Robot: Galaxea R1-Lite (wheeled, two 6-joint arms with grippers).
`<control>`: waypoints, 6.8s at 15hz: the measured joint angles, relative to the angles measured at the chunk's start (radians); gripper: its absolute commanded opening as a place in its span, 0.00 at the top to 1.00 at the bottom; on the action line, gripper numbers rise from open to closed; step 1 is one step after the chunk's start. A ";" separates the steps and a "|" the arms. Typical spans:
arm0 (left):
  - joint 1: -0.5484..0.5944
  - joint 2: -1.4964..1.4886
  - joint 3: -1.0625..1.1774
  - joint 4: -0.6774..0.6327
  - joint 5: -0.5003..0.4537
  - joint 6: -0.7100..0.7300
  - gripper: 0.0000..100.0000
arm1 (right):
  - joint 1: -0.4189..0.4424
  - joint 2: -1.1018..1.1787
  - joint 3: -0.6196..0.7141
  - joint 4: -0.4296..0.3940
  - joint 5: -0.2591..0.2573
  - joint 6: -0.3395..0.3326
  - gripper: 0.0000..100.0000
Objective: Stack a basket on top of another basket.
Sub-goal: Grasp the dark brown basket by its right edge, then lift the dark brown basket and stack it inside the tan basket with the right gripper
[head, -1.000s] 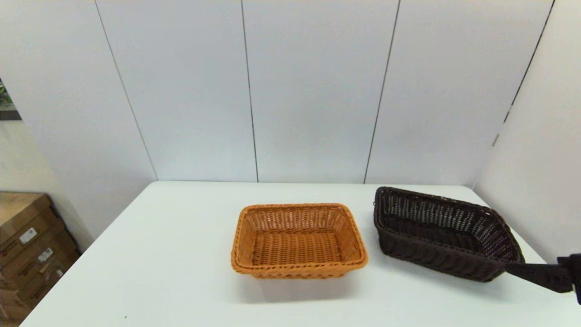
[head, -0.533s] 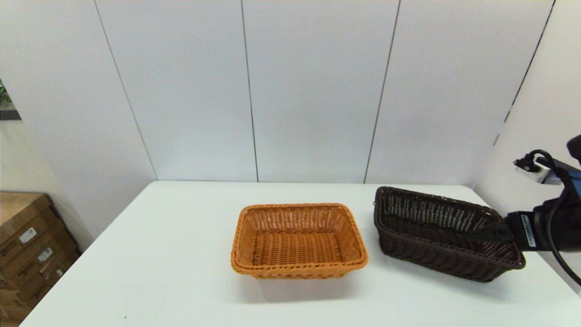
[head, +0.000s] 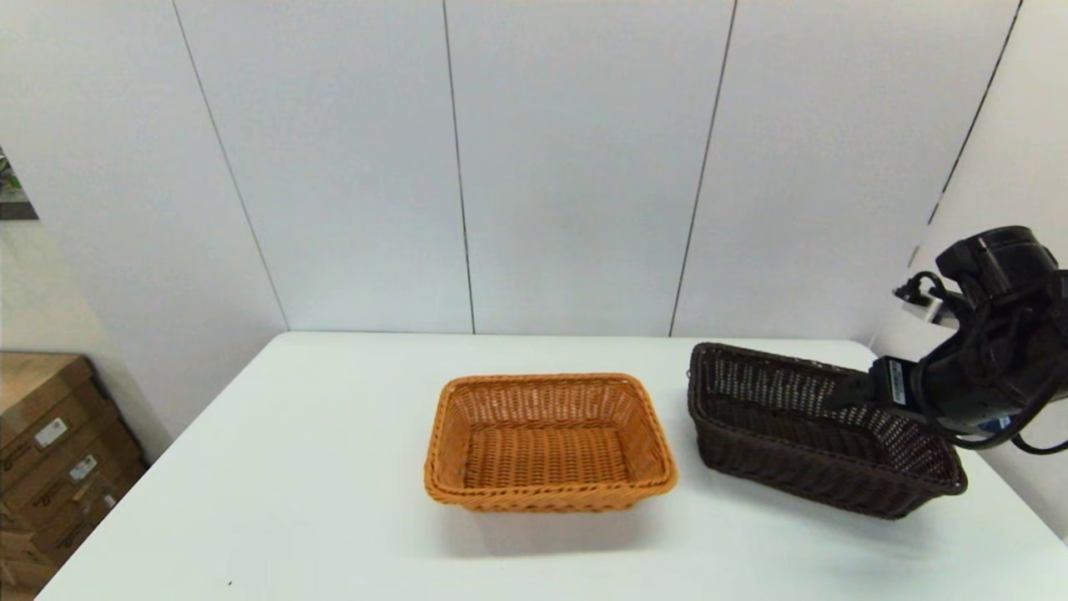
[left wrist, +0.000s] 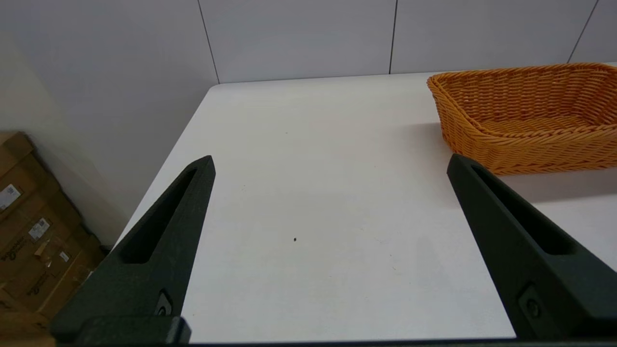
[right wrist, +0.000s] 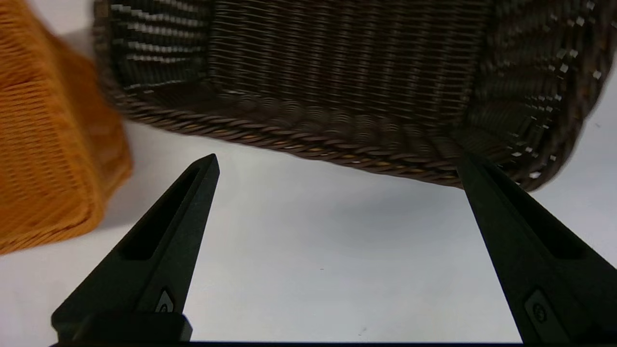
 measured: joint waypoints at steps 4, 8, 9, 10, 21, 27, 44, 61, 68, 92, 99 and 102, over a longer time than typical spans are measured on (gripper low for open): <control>0.000 0.000 0.000 0.000 0.000 0.000 0.00 | -0.030 0.013 -0.011 0.023 -0.054 0.003 0.00; 0.000 0.000 0.000 0.000 0.000 0.000 0.00 | -0.090 0.063 -0.093 0.024 -0.058 -0.010 0.00; 0.000 0.000 0.000 0.000 0.000 0.000 0.00 | -0.105 0.084 -0.113 0.024 -0.059 -0.021 0.00; 0.000 0.000 0.000 0.000 0.000 0.000 0.00 | -0.121 0.109 -0.135 0.023 -0.059 -0.031 0.00; 0.000 0.000 0.000 0.000 0.000 0.000 0.00 | -0.257 0.337 -0.264 0.015 -0.073 -0.103 0.00; 0.000 0.000 0.000 0.000 0.000 0.000 0.00 | -0.282 0.394 -0.277 0.016 -0.072 -0.139 0.00; 0.000 0.000 0.000 0.000 0.000 0.000 0.00 | -0.294 0.521 -0.327 0.011 -0.071 -0.179 0.00; 0.000 0.000 0.000 0.000 0.000 0.000 0.00 | -0.309 0.521 -0.329 0.014 -0.063 -0.187 1.00; 0.000 0.000 0.000 0.000 0.000 0.000 0.00 | -0.333 0.447 -0.341 0.035 0.016 -0.180 1.00; 0.000 0.000 0.000 0.000 0.000 0.000 0.00 | -0.395 0.390 -0.369 0.094 0.140 -0.178 1.00; 0.000 0.000 0.000 0.000 0.000 0.000 0.00 | -0.434 0.294 -0.446 0.310 0.330 -0.254 1.00; 0.000 0.000 0.000 0.000 0.000 0.000 0.00 | -0.436 0.251 -0.450 0.318 0.321 -0.260 1.00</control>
